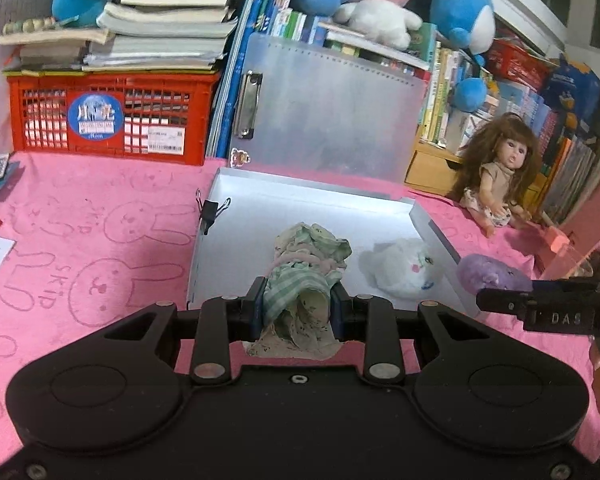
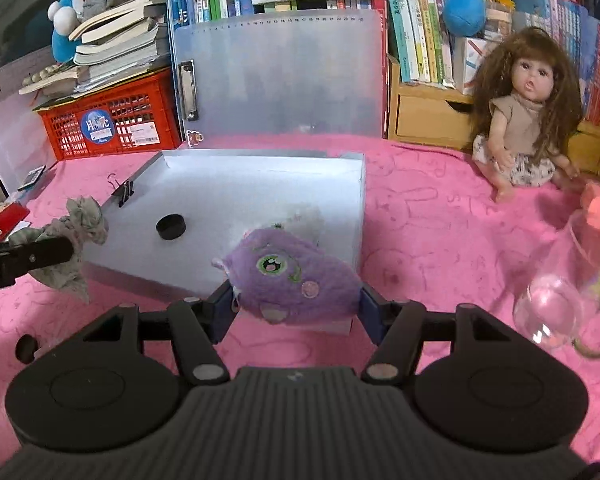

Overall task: Organize objects
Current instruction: 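Carry green cloth in left tool into white box while right tool carries purple plush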

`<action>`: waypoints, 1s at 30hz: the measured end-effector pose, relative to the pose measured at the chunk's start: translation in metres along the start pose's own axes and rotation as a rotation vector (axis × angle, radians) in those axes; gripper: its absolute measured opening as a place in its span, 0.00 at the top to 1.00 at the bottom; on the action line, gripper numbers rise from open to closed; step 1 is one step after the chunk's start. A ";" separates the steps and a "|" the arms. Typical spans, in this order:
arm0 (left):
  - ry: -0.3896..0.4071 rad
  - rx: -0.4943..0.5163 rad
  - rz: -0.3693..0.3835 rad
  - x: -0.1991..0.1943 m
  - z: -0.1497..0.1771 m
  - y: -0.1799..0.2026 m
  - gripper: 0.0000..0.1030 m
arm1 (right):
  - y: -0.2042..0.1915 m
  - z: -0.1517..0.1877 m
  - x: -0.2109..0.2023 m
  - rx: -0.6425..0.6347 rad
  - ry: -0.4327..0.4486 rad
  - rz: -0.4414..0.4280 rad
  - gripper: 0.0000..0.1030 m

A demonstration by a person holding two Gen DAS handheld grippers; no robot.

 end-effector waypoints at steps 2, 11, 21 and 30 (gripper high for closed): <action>-0.015 -0.011 0.006 0.006 -0.005 -0.002 0.72 | -0.002 -0.005 0.003 -0.019 -0.009 0.015 0.36; -0.090 -0.052 0.012 0.038 -0.021 -0.007 0.72 | -0.002 -0.017 0.024 -0.017 -0.058 0.017 0.36; -0.143 -0.049 -0.006 0.075 -0.033 -0.005 0.72 | -0.007 -0.028 0.043 -0.021 -0.075 0.017 0.36; -0.164 -0.045 -0.018 0.100 -0.032 -0.006 0.72 | -0.010 -0.031 0.058 -0.002 -0.081 -0.009 0.36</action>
Point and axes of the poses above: each gripper's, at about its wrist camera, not at the fingertips, and x roughly the way its jaws point, y to its right, z to its underside, the point moved 3 cm from there along x, roughly the way its jaws point, and after that the axes turned 8 degrees about -y, right-handed, at the moved point
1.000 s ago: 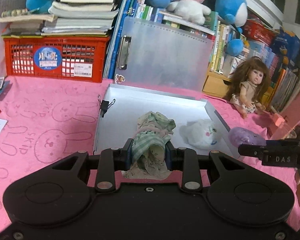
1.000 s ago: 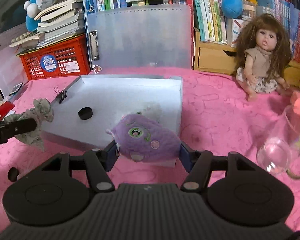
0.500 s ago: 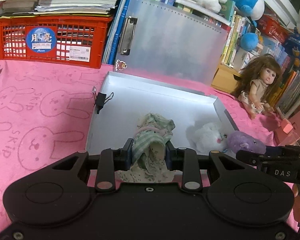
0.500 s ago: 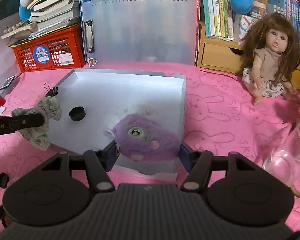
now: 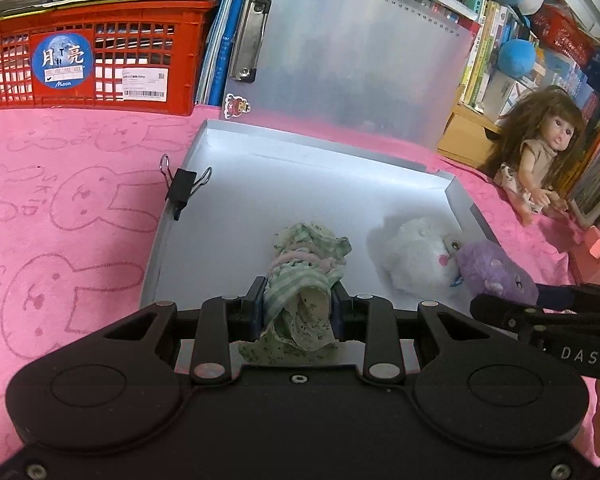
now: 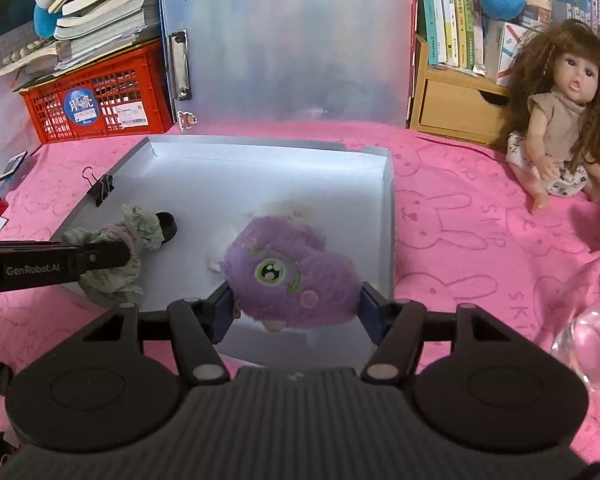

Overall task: Organize objects
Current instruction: 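Carry green cloth in left tool into white box while right tool carries purple plush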

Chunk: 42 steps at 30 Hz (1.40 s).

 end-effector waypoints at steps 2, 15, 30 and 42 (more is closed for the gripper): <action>0.004 0.003 -0.008 0.004 -0.003 0.000 0.72 | -0.001 -0.001 0.003 0.006 0.001 -0.006 0.36; 0.038 0.020 -0.060 0.024 -0.022 0.003 0.72 | -0.005 -0.013 0.019 0.042 0.013 -0.024 0.36; 0.060 0.011 -0.100 0.043 -0.031 0.004 0.71 | -0.004 -0.022 0.039 0.083 -0.012 0.001 0.37; 0.073 0.059 -0.119 0.038 -0.029 0.012 0.64 | -0.004 -0.021 0.037 0.096 -0.004 -0.015 0.25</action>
Point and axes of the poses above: each gripper's, at about its wrist camera, not at the fingertips, and x roughly the way its jaws point, y to its right, z to its underside, the point moved 3 cm from there along x, roughly the way its jaws point, and after that the axes turned 8 degrees about -y, right-handed, at the moved point
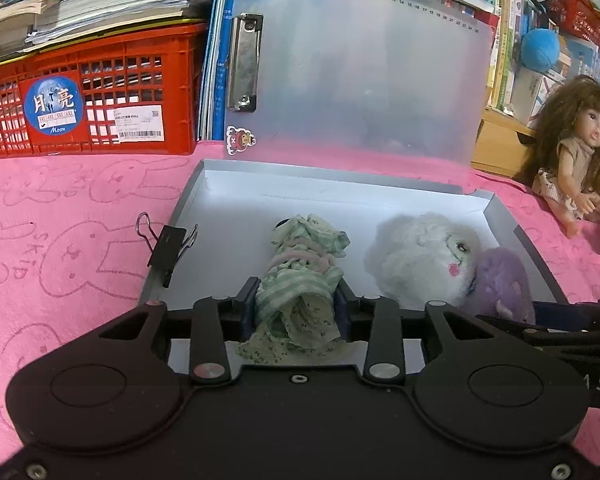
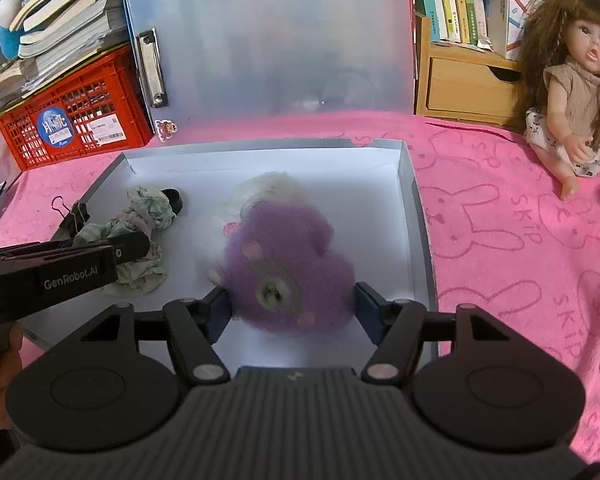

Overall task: Organize objects
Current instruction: 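Open left tool to release cloth in box while right tool releases purple plush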

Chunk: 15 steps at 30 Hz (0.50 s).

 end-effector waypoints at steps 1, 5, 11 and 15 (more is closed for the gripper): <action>0.000 -0.001 0.003 -0.001 0.000 0.000 0.64 | 0.000 0.000 -0.001 0.000 0.002 -0.002 0.25; -0.004 -0.006 0.014 -0.008 0.002 0.000 0.61 | 0.001 0.000 -0.008 -0.002 0.017 -0.012 0.23; 0.017 0.011 0.031 -0.027 0.005 0.001 0.57 | 0.004 0.004 -0.024 -0.002 0.050 -0.019 0.21; 0.040 0.053 0.043 -0.046 0.013 0.003 0.54 | 0.005 0.012 -0.043 -0.036 0.089 -0.015 0.19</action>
Point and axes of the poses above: each gripper's, at about its wrist camera, not at the fingertips, and x roughly the way its jaws point, y to its right, z to its underside, the point moved 3 cm from there along x, roughly the way its jaws point, and after that the axes turned 8 degrees about -y, right-handed, at the moved point
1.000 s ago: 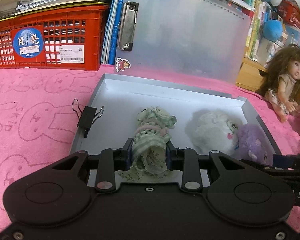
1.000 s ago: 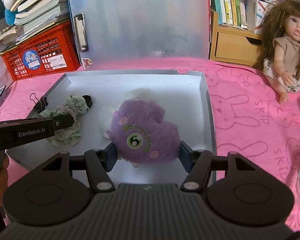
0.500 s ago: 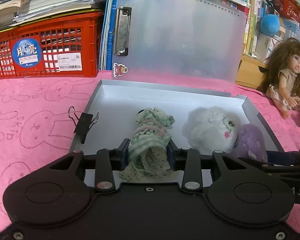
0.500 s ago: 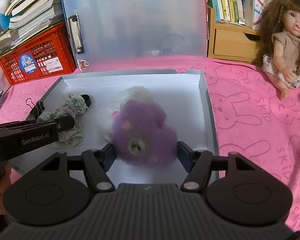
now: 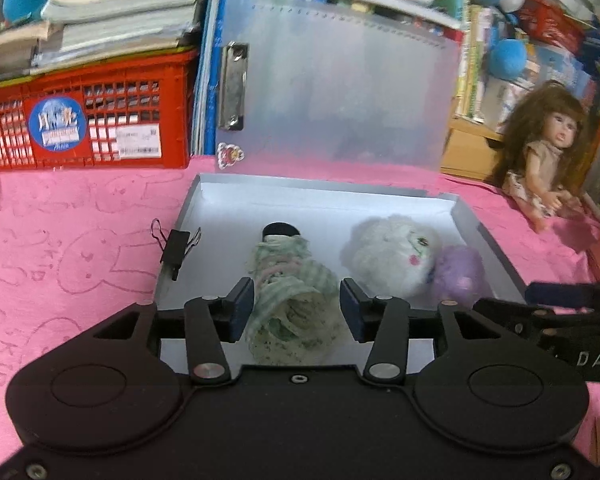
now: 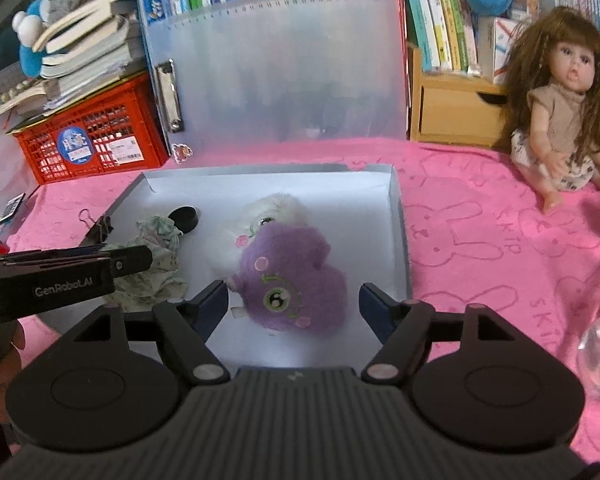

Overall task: Organize objects
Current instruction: 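Open left tool to release cloth in box while right tool releases purple plush, then move left tool toward red knitted item while right tool approaches blue floral pouch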

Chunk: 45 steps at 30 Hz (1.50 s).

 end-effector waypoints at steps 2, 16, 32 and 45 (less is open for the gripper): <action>0.013 0.030 0.001 -0.010 0.005 0.003 0.52 | -0.001 0.005 -0.011 -0.022 0.020 0.000 0.17; 0.066 0.078 0.049 -0.064 0.041 0.003 0.30 | -0.014 0.034 -0.059 -0.087 0.100 -0.059 0.13; 0.117 0.130 0.090 -0.119 0.109 0.000 0.28 | -0.035 0.086 -0.095 -0.127 0.149 -0.124 0.12; 0.084 0.119 0.177 -0.142 0.142 0.005 0.34 | -0.048 0.127 -0.111 -0.217 0.169 -0.083 0.11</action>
Point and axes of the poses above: each gripper's, at about its wrist camera, not at the fingertips, and x roughly the way its jaws point, y to its right, z to its underside, the point moved 3 cm from there along x, roughly the way its jaws point, and after that the axes turned 8 degrees about -y, right-handed, at the moved point
